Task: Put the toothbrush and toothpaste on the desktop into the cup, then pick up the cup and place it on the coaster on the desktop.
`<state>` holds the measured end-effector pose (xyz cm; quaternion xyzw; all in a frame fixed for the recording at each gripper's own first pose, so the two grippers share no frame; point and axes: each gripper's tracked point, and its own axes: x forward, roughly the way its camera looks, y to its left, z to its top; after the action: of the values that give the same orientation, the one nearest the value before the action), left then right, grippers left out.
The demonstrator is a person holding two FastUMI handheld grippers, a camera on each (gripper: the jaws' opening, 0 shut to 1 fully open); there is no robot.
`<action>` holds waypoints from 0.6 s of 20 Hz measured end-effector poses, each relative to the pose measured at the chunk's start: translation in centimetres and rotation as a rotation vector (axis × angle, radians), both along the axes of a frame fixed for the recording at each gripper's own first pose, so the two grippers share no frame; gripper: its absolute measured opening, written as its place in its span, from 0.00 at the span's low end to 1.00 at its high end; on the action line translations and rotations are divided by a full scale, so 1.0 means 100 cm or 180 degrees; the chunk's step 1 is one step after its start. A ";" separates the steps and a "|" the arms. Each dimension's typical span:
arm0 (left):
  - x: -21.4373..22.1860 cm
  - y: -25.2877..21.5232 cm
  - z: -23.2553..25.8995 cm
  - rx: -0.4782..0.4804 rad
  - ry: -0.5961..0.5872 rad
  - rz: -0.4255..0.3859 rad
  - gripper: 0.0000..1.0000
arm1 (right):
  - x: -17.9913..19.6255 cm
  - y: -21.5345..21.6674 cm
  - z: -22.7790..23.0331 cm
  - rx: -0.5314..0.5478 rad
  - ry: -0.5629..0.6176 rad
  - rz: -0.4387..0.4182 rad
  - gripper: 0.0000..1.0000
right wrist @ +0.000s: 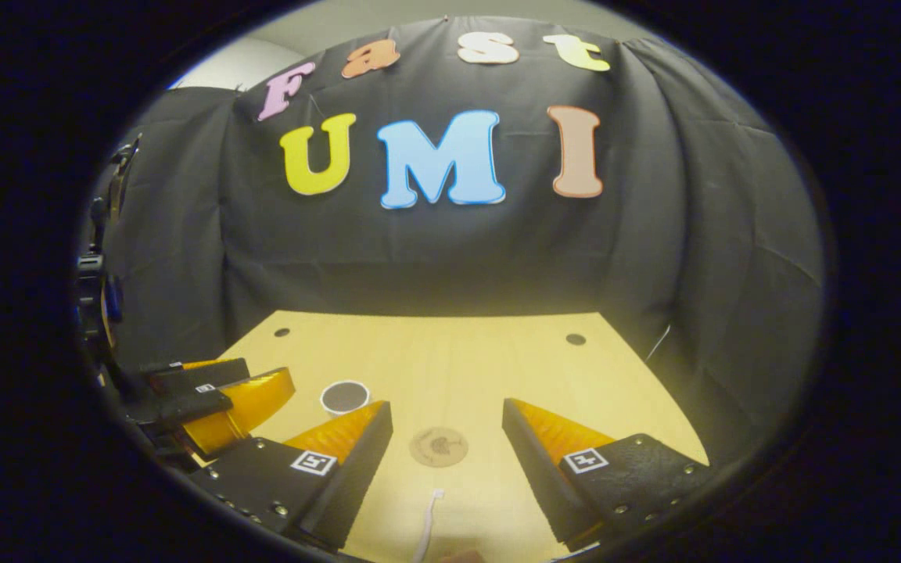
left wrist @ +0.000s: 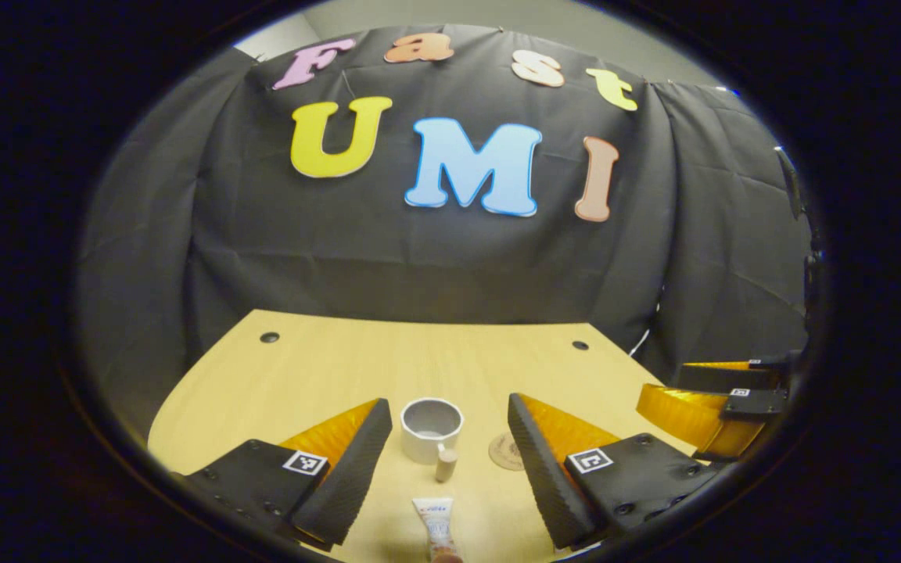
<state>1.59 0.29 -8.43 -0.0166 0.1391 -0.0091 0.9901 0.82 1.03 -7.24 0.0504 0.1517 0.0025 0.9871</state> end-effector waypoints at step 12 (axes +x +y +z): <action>-0.012 0.011 -0.121 -0.0332 0.1465 0.0064 0.96 | -0.017 0.030 -0.109 0.0306 0.1460 0.0331 0.92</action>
<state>0.36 1.39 -20.55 -0.0707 0.3603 -0.0024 0.9302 -0.91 4.05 -18.15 0.0888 0.3741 0.0491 0.9218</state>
